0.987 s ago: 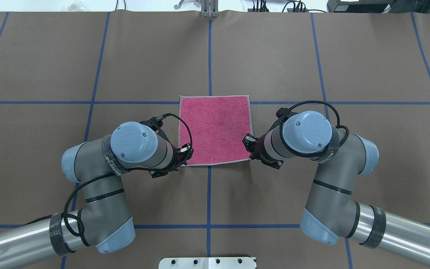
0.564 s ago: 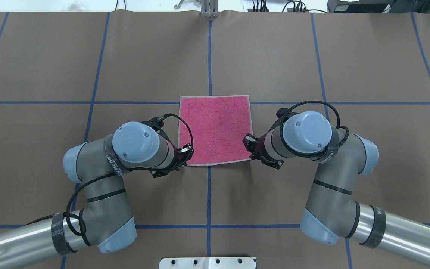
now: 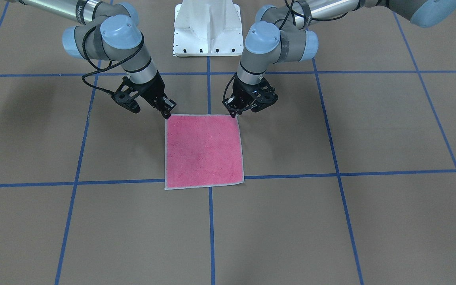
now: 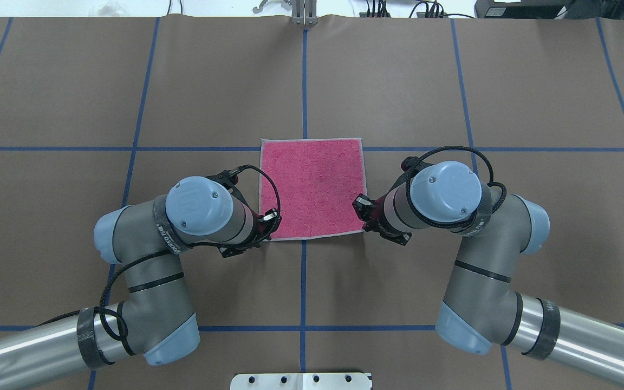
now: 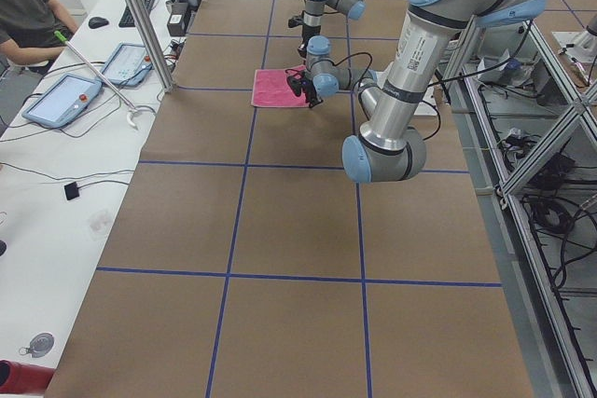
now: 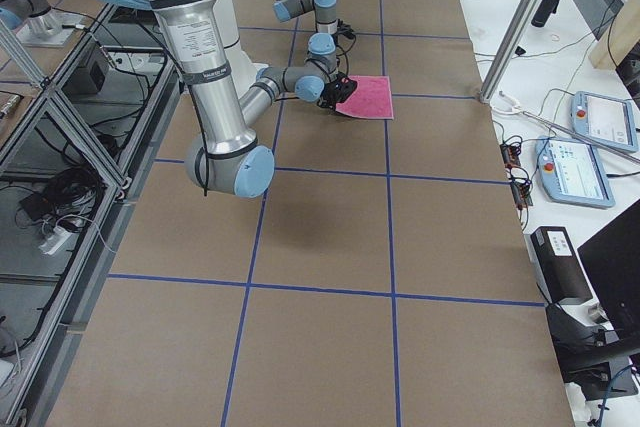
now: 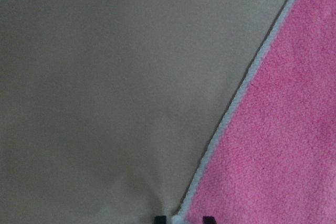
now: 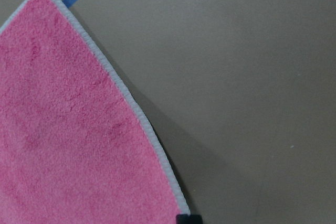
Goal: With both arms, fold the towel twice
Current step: 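Close the left gripper on its near corner while the right gripper holds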
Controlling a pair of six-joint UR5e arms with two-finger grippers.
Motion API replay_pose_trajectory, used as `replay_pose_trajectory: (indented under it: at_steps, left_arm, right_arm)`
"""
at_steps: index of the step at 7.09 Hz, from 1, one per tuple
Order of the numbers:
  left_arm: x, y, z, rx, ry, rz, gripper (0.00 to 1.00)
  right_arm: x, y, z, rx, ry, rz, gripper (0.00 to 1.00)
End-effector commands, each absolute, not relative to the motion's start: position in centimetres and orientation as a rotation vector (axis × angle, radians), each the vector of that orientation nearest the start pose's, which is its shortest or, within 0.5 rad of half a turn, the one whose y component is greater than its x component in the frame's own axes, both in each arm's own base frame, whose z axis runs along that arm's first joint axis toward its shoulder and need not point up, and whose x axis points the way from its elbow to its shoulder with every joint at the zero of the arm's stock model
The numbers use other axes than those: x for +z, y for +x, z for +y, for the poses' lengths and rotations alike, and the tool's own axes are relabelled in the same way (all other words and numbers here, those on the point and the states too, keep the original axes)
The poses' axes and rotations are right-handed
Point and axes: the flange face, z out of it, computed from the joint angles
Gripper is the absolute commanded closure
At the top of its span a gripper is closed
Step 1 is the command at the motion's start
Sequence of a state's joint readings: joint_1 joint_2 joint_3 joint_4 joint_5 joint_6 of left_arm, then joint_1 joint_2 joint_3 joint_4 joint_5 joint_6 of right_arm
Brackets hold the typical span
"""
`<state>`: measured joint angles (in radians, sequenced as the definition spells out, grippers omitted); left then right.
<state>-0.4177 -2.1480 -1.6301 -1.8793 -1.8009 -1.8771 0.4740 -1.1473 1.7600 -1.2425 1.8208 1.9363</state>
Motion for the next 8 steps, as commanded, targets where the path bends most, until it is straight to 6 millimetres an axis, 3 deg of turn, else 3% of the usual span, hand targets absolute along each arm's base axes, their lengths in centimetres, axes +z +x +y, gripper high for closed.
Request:
replay_pose_trajectory:
  at_steps: [1,4,5,6,8]
  left_arm:
    - [26.23,58.1,-37.85,-0.557,-0.162,0.963,0.65]
    - [26.09,58.43,-38.0,-0.557,-0.162,0.961,0.68]
    - [26.22,58.5,-38.03,-0.558,-0.163,0.958,0.8]
    - [26.22,58.51,-38.03,-0.558,-0.163,0.958,1.0]
    - [26.19,58.36,-38.08,-0.56,-0.162,0.96,1.0]
  right_arm:
    - [30.1,-51.3,-38.53,0.655,-0.184,-0.965,1.0]
    - [30.1,-51.3,-38.53,0.655,-0.184,-0.965,1.0]
    - [30.1,-51.3,-38.53,0.655,-0.184,-0.965,1.0]
    - [30.1,-51.31,-38.52,0.654,-0.185,-0.965,1.0]
    - [30.44,-51.22,-38.47,0.655,-0.185,-0.962,1.0]
